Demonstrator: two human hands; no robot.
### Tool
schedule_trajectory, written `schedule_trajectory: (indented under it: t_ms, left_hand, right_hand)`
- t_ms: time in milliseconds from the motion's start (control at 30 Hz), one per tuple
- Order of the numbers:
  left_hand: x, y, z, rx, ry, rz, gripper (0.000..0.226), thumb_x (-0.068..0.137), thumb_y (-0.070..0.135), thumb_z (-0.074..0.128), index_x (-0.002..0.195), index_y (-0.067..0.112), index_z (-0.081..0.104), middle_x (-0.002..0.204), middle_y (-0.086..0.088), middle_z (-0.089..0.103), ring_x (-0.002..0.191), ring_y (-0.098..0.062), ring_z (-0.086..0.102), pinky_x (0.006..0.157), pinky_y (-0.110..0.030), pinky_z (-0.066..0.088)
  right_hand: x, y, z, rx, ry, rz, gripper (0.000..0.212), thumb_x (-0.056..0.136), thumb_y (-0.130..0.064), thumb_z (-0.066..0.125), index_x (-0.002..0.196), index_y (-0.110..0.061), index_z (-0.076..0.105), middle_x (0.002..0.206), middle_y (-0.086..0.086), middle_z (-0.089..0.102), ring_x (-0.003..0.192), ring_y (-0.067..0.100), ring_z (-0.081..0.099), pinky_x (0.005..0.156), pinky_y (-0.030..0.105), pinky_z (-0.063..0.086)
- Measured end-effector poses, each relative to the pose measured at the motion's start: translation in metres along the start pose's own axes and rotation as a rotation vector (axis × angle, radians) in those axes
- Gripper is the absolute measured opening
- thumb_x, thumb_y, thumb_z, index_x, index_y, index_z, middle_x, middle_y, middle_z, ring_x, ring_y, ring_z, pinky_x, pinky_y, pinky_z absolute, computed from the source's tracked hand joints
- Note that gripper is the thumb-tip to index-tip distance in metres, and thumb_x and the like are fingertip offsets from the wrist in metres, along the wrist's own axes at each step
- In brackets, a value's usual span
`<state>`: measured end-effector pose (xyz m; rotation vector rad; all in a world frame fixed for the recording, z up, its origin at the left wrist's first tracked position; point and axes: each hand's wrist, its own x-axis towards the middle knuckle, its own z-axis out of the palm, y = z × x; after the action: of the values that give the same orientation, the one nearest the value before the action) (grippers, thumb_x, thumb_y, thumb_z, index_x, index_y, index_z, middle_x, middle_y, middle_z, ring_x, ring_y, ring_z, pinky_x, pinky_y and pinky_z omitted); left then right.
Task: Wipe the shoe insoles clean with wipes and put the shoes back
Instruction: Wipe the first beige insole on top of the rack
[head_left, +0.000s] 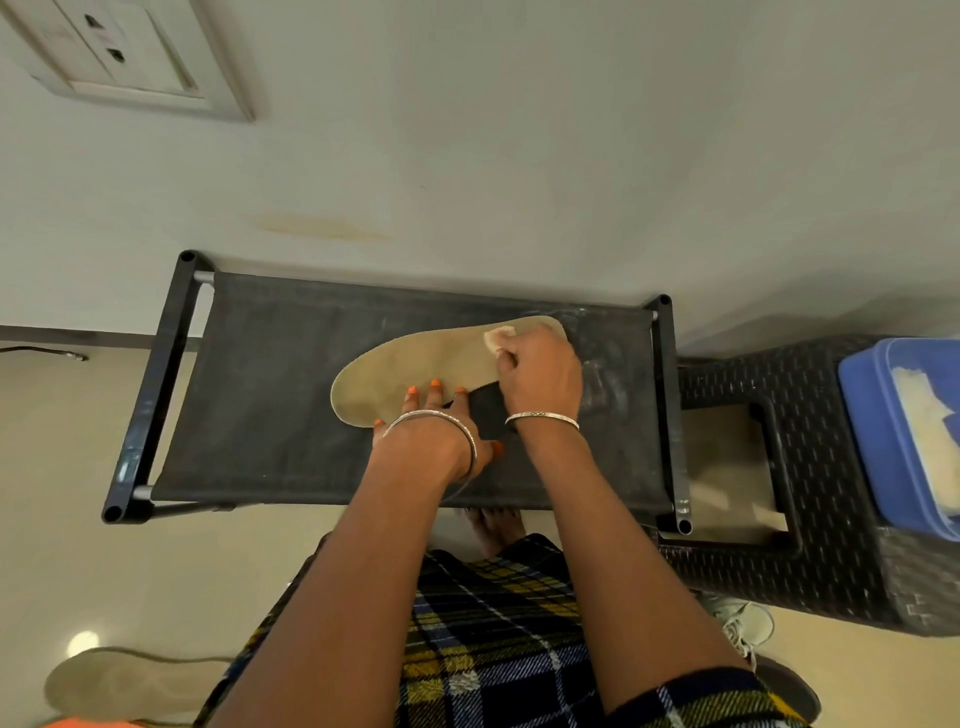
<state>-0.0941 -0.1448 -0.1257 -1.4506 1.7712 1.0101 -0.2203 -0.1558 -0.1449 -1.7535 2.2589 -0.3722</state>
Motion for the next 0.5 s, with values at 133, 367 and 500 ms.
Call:
schedule_trajectory:
  t_ms: [133, 367, 500]
  left_hand:
    - [0.003, 0.0, 0.001, 0.005, 0.01, 0.008, 0.087, 0.092, 0.066, 0.038, 0.154, 0.03, -0.011, 0.161, -0.003, -0.02, 0.147, -0.032, -0.017, 0.119, -0.056, 0.008]
    - [-0.003, -0.006, -0.003, 0.022, 0.004, -0.006, 0.083, 0.093, 0.064, 0.04, 0.153, 0.034, -0.01, 0.16, -0.001, -0.022, 0.147, -0.033, -0.017, 0.118, -0.058, 0.009]
    - [-0.004, -0.01, -0.003, 0.032, 0.018, -0.018, 0.084, 0.092, 0.067, 0.038, 0.153, 0.034, -0.01, 0.16, -0.001, -0.023, 0.147, -0.034, -0.018, 0.117, -0.06, 0.008]
  right_hand:
    - [-0.003, -0.01, 0.005, 0.042, -0.165, -0.113, 0.023, 0.095, -0.025, 0.06, 0.111, -0.022, 0.076, 0.099, 0.005, 0.07, 0.091, 0.024, 0.063, 0.076, 0.033, 0.053]
    - [0.003, -0.002, -0.001, 0.068, 0.034, 0.089, 0.022, 0.094, -0.017, 0.06, 0.108, -0.02, 0.077, 0.107, 0.006, 0.071, 0.097, 0.026, 0.065, 0.079, 0.033, 0.052]
    - [-0.002, -0.016, 0.007, 0.055, -0.166, -0.152, 0.025, 0.094, -0.017, 0.058, 0.111, -0.016, 0.076, 0.101, 0.011, 0.07, 0.095, 0.028, 0.062, 0.082, 0.035, 0.051]
